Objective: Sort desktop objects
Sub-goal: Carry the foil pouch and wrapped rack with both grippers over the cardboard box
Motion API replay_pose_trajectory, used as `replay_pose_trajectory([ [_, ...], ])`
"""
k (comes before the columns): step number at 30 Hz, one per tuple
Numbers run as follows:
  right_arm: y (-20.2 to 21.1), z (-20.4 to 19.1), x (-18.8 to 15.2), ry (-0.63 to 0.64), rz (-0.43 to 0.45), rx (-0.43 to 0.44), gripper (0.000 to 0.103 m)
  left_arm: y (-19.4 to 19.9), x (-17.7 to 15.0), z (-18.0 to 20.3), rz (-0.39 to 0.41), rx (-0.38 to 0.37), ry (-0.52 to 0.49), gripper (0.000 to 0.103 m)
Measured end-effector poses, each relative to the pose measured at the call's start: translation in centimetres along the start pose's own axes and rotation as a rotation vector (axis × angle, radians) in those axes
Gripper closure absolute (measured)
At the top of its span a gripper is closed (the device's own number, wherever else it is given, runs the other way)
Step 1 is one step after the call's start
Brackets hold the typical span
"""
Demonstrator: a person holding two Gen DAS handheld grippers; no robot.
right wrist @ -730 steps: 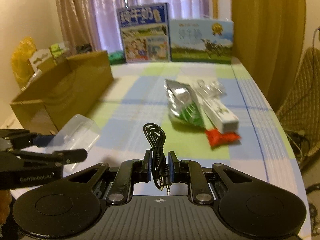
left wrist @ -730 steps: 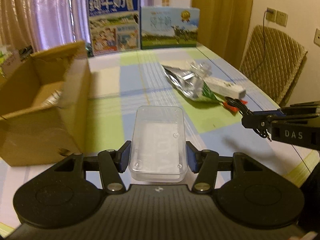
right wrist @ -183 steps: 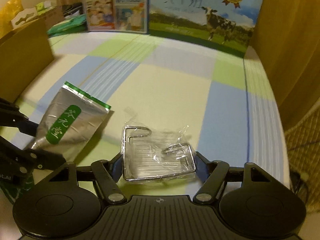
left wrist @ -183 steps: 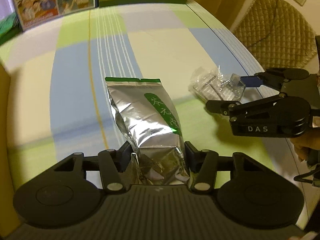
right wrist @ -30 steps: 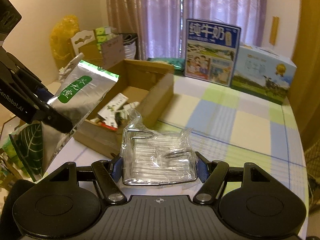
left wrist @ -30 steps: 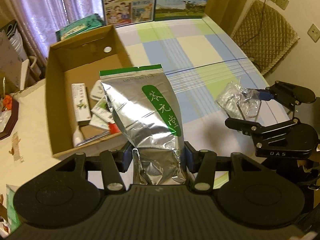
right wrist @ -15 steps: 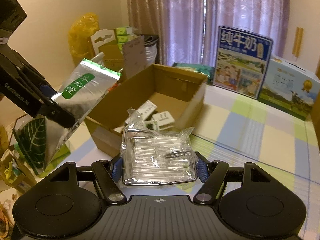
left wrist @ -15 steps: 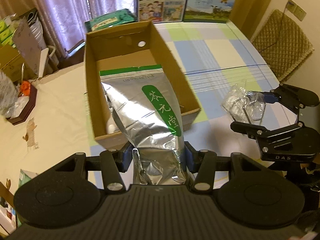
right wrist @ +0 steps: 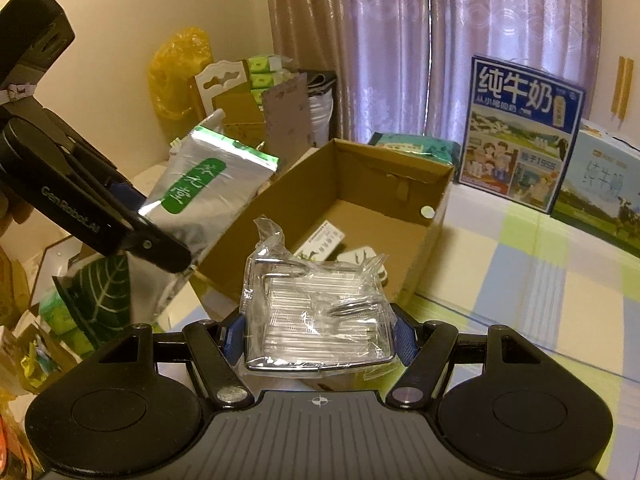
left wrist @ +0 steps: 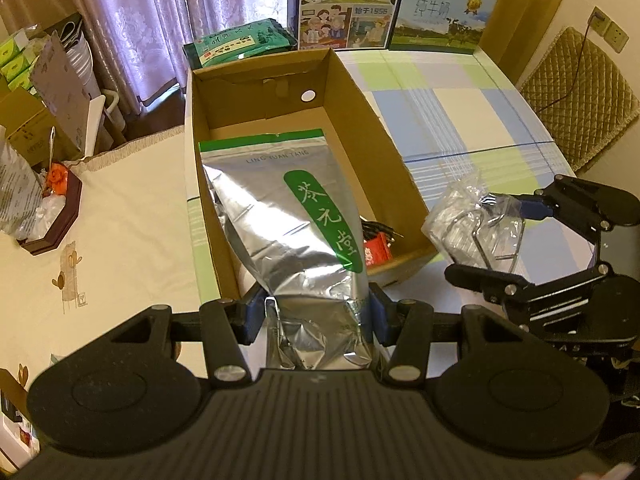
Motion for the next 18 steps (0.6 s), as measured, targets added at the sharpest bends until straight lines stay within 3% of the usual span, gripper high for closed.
replay_pose_trajectory([
  [18, -4.3, 2.0, 1.9, -0.018, -0.017, 0.004, 0.036, -3.3, 4.1, -1.8, -0.011, 0.006, -0.003, 0.056],
])
Point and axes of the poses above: each gripper's, at about its wrist camera, not at the fingertips, and y roughly against the way its jaws point, z to its right, x to its top, the point moved 4 cm from there along -y, roughly the way its jaws point, and after that the axes turned 13 degrees about y, right-handed, at the moved point
